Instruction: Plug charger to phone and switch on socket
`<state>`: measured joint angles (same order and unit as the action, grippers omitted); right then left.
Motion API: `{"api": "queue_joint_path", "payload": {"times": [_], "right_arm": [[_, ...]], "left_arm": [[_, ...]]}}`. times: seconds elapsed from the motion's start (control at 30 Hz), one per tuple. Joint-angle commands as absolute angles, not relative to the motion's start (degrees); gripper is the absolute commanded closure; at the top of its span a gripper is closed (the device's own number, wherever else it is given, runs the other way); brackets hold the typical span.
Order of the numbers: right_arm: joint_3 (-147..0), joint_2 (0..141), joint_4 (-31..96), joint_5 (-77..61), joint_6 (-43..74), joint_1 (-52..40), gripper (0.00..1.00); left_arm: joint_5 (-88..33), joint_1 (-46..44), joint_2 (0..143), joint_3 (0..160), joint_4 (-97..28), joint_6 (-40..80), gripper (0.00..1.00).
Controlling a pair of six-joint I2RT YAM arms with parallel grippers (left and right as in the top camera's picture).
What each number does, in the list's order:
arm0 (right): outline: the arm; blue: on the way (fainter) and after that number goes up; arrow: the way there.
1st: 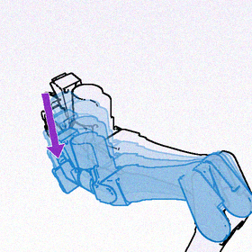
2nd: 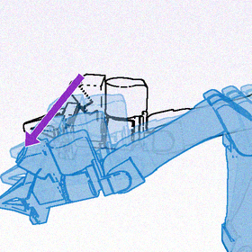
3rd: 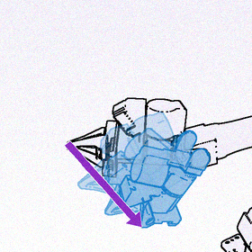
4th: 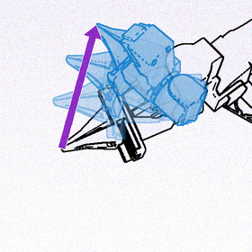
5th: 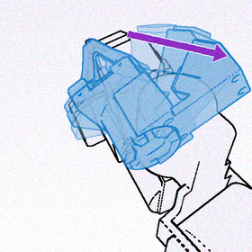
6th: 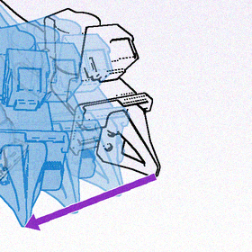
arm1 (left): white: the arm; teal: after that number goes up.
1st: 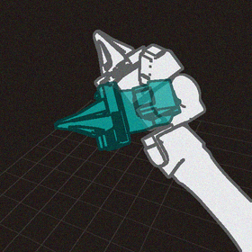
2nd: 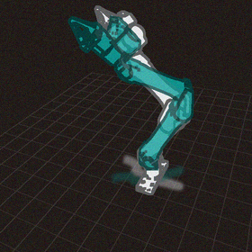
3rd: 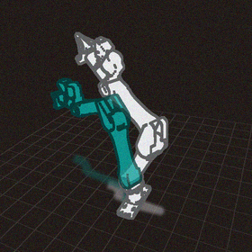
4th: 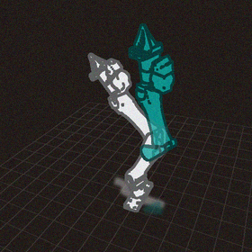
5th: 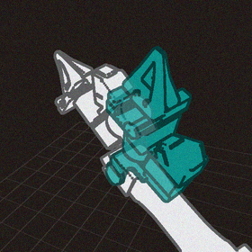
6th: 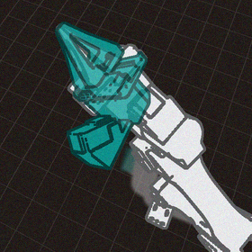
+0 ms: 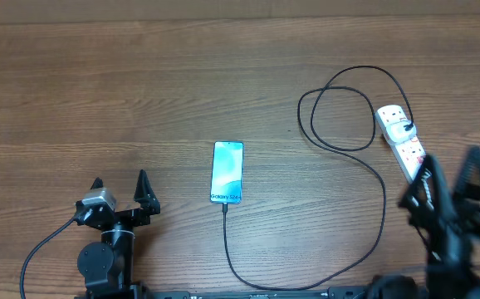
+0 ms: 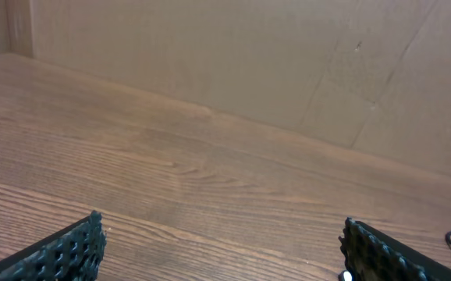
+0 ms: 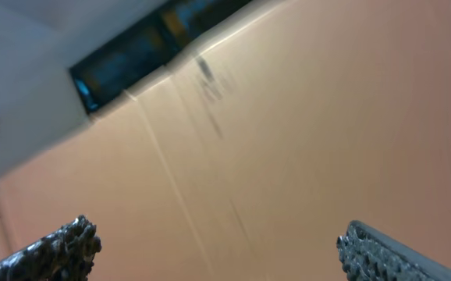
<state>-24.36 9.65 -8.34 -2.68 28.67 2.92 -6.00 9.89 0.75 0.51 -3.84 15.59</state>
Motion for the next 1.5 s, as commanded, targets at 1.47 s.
{"api": "queue_joint_path", "payload": {"times": [1.47], "right_arm": [[-0.45,8.95,4.91,0.05,15.84,2.61,0.0]], "left_arm": [[-5.82,10.11,0.21,0.27,-3.99,14.13,0.0]]}}
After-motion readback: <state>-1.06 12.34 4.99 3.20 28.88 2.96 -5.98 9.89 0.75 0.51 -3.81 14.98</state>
